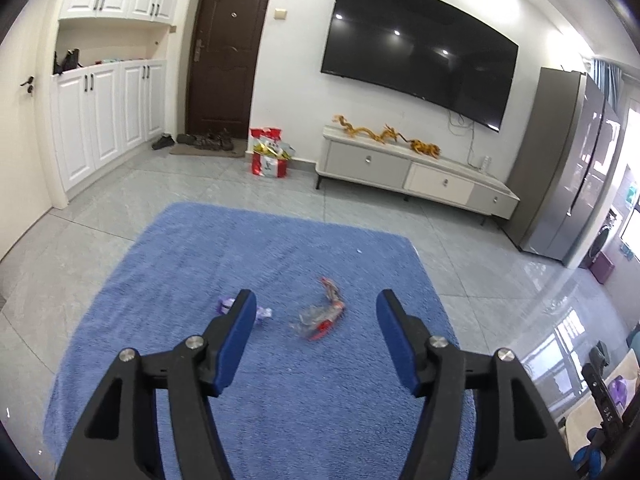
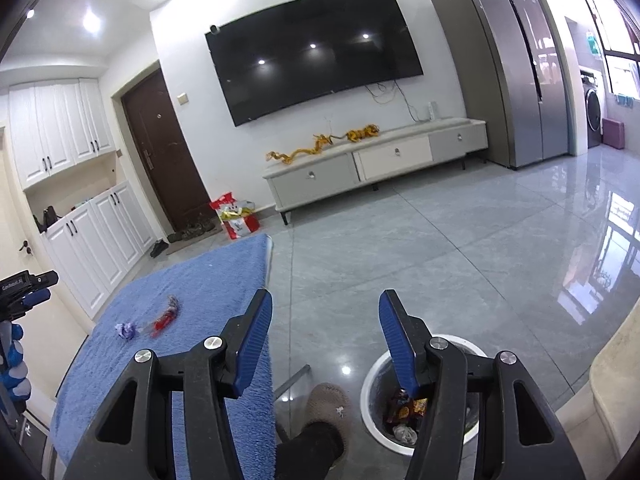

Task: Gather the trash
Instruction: 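Move both open tools back over the last two wrappers on the rug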

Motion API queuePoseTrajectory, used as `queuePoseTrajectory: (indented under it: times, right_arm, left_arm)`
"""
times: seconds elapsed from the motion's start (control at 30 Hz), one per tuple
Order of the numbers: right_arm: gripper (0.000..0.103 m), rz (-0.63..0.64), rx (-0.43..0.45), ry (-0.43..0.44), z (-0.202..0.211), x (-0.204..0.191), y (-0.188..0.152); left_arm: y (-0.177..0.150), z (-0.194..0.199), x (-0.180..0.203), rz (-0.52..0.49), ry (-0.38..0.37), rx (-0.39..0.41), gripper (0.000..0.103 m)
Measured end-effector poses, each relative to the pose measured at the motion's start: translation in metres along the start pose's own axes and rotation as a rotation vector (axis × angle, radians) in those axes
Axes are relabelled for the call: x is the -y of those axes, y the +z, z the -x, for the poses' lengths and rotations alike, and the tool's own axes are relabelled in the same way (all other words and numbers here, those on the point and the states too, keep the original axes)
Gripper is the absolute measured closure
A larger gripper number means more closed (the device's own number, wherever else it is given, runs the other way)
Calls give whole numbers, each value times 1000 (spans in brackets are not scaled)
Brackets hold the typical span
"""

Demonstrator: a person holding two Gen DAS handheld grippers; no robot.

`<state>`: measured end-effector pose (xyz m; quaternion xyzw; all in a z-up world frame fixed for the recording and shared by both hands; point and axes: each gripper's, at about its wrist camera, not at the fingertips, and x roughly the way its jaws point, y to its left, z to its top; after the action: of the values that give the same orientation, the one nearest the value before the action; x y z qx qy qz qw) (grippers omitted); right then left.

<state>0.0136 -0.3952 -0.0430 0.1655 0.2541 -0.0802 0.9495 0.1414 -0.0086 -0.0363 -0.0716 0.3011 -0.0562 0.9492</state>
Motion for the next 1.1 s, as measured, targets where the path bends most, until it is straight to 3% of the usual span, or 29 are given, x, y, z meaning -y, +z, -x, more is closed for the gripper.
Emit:
queuePoseTrajectory:
  times: [0.23,0.67,0.8,1.1]
  right_arm:
    - [47,7,26,23,10,-12,1]
    - [47,57,-44,36,-12,-47,1]
    - [47,80,-65,61,-22,-66,-3]
    - [47,175,-88,114,-23,-115,-11]
  left_arm:
    - [-1,16,-26,27,75,40,36]
    - [-21,-3,-117,160,179,-8,36]
    - [-28,-7,-125,147,197,-16,36]
    - [-38,-16,-106,69,153,-26,36]
